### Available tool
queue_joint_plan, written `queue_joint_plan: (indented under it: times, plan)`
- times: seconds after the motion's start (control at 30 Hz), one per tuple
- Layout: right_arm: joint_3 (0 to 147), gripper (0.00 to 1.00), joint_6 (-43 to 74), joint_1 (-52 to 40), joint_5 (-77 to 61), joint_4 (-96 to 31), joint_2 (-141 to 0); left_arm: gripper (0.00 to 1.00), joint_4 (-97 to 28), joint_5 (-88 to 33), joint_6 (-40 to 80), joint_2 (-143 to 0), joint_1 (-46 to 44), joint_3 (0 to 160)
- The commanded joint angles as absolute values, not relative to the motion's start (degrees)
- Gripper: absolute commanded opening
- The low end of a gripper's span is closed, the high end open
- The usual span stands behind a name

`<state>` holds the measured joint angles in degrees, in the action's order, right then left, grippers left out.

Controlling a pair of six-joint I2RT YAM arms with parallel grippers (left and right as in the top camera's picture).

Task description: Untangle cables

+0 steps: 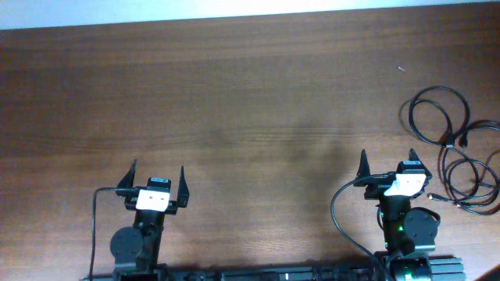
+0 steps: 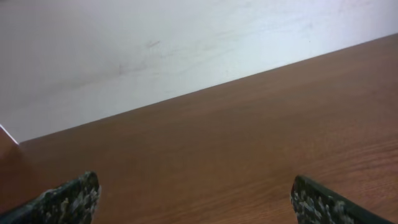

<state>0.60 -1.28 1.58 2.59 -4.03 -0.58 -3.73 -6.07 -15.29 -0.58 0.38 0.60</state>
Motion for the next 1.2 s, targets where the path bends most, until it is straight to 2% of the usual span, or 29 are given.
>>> queue_joint_plan:
  times: [0.0,0.13,1.17]
  plan:
    - [0.32,0.98,-0.60,1.91,3.29,-4.40,-0.21,0.99,-3.99,-7.09,-12.45,-0.27,0.10,0.47]
    - [0.32,0.98,-0.60,1.91,3.29,-4.40,-0.21,0.99,-4.36,-4.29,-4.73,-0.27,0.10,0.47]
    - [0.32,0.98,-0.60,1.91,3.29,-4.40,-0.21,0.99,-4.34,-4.29,-4.73,-0.30,0.10,0.47]
